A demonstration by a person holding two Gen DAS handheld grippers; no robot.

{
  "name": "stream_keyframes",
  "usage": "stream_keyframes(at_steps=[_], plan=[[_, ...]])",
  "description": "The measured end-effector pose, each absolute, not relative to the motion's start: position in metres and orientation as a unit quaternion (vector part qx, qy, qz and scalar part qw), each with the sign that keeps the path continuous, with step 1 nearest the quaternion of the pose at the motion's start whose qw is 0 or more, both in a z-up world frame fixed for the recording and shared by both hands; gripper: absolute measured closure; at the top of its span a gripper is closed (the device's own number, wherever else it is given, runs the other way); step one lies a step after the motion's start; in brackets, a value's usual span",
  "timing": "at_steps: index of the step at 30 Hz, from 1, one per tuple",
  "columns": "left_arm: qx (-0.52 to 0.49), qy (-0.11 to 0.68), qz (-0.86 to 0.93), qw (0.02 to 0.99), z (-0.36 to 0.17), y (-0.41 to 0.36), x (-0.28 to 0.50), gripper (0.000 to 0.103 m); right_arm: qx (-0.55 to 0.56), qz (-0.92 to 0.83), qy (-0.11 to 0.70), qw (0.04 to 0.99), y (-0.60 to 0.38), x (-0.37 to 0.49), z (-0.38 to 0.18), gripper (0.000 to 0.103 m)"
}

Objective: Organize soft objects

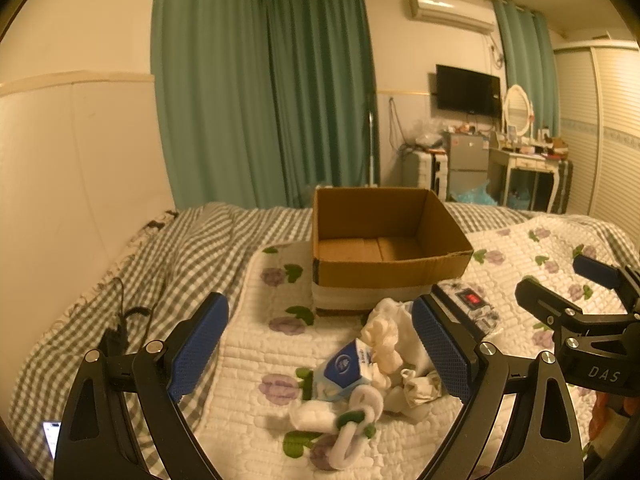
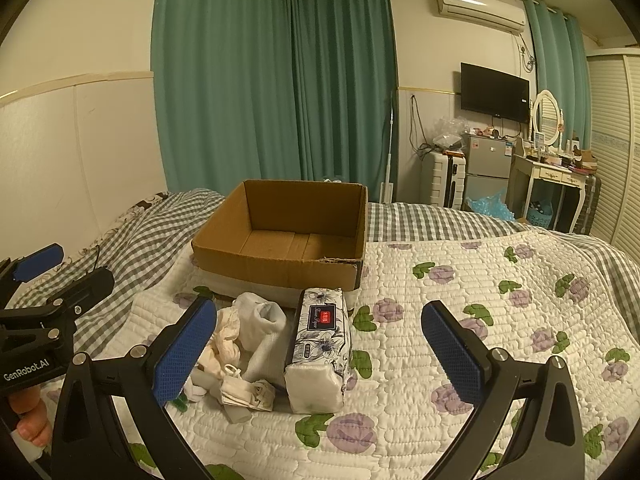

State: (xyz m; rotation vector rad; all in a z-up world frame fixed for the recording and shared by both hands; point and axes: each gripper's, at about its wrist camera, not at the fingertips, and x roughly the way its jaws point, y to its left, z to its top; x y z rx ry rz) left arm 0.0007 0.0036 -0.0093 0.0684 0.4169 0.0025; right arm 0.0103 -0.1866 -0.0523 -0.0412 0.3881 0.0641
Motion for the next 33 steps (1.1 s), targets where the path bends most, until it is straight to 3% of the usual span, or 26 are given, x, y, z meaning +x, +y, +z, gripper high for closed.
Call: stream_keyframes(at_steps=[22,33], plan=[[0.029,0.211,0.007,0.977,-0.006,0.006,-0.002,0.008,-0.033,0.036,0.201,0.978,-0.185,-0.001,-0.048,0.0],[0.04,0.315,0.028,0.948,-0.078,0.02,0.02,0.008,-0.035,0.028,0.278,0.96,-0.189,0.031,-0.095,0.002]])
